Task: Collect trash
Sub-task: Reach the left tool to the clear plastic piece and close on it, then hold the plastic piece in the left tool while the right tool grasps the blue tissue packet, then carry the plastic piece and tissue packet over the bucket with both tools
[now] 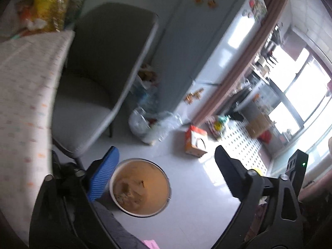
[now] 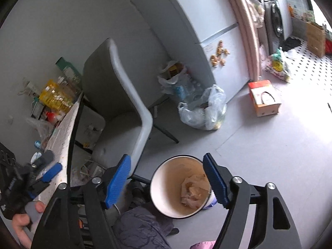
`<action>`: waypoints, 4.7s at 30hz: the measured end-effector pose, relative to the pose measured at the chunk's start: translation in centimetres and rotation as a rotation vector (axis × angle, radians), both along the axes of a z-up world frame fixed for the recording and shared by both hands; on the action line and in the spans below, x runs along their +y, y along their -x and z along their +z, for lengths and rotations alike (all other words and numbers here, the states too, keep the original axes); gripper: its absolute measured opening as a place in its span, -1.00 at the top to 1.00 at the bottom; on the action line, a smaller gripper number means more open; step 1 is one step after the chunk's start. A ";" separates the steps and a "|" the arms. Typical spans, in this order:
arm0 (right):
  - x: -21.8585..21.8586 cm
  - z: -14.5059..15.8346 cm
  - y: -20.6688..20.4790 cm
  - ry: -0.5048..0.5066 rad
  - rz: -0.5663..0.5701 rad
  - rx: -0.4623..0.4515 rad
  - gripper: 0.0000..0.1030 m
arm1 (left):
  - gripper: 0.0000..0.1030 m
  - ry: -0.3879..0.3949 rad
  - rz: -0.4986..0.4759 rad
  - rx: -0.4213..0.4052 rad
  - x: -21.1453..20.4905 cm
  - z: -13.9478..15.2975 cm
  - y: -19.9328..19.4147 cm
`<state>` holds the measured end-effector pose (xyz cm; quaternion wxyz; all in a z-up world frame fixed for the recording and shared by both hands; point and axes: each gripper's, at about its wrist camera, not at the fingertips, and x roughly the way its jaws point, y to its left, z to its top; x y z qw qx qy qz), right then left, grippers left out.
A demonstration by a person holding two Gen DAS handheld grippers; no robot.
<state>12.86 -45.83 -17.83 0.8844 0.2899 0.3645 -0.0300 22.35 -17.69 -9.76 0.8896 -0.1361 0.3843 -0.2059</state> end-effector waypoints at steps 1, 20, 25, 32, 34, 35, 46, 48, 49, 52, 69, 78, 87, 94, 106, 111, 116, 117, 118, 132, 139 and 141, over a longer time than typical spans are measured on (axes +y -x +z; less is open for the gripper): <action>0.6 0.1 -0.2 -0.002 0.009 -0.004 -0.47 | -0.87 -0.007 0.027 -0.013 1.1 0.5 0.3; 14.4 3.8 -4.3 0.032 0.269 -0.090 -0.84 | -0.88 0.025 0.360 -0.074 17.3 2.4 5.8; 17.6 4.3 -4.8 0.056 0.328 -0.082 -0.85 | -0.88 0.027 0.435 -0.085 21.1 2.1 7.9; 22.7 4.8 -5.2 0.098 0.418 -0.082 -0.85 | -0.88 0.011 0.511 -0.087 24.5 1.3 10.0; 23.5 4.9 -5.2 0.107 0.436 -0.080 -0.85 | -0.88 0.018 0.530 -0.070 25.5 0.6 10.3; 24.2 5.0 -5.1 0.114 0.448 -0.081 -0.85 | -0.88 0.018 0.537 -0.064 25.8 0.4 10.4; 25.9 4.9 -5.1 0.148 0.473 -0.064 -0.85 | -0.88 -0.063 0.569 0.003 26.4 -2.4 9.8; 25.9 4.9 -5.2 0.152 0.471 -0.061 -0.85 | -0.87 -0.067 0.566 0.012 26.3 -2.7 9.5; 25.9 5.0 -5.2 0.154 0.469 -0.061 -0.85 | -0.84 -0.068 0.563 0.019 26.3 -2.9 9.3; 26.0 5.0 -5.2 0.155 0.466 -0.056 -0.85 | -0.43 -0.074 0.564 0.041 26.3 -3.5 8.8; 34.0 6.5 -6.9 0.169 0.612 -0.082 -0.85 | 0.42 -0.023 0.661 -0.045 32.0 -1.2 11.0; 40.9 7.3 -7.6 0.190 0.724 -0.084 -0.84 | 0.42 0.024 0.751 -0.065 36.9 -1.1 12.6; 47.2 7.6 -9.0 0.213 0.799 -0.064 -0.82 | 0.42 0.083 0.849 -0.073 42.0 -1.5 13.5; 51.8 7.4 -10.7 0.242 0.838 -0.047 -0.80 | 0.42 0.126 0.885 -0.069 45.0 -2.3 13.5; 57.3 4.9 -14.9 0.234 0.824 0.021 -0.72 | 0.42 0.159 0.932 -0.076 47.6 -3.0 13.8; 58.2 4.1 -17.3 0.234 0.766 0.046 -0.72 | 0.42 0.159 0.941 -0.075 47.8 -3.0 14.0; 58.1 3.7 -18.6 0.258 0.728 0.058 -0.38 | 0.42 0.153 0.945 -0.073 47.7 -3.0 13.9; 57.8 3.8 -18.7 0.250 0.732 0.064 -0.07 | 0.42 0.151 0.947 -0.073 47.7 -3.1 14.0; 57.5 3.7 -18.7 0.225 0.746 0.075 0.09 | 0.42 0.148 0.947 -0.071 47.6 -3.1 13.9; 49.4 5.7 -13.4 0.077 0.767 0.035 0.72 | 0.42 0.081 0.883 -0.098 42.6 -0.8 13.2; 42.8 6.6 -12.1 0.068 0.717 0.014 0.72 | 0.42 0.056 0.804 -0.100 38.0 -0.3 11.6; 41.3 6.8 -11.8 0.072 0.713 0.004 0.72 | 0.42 0.051 0.778 -0.095 36.7 -0.3 11.0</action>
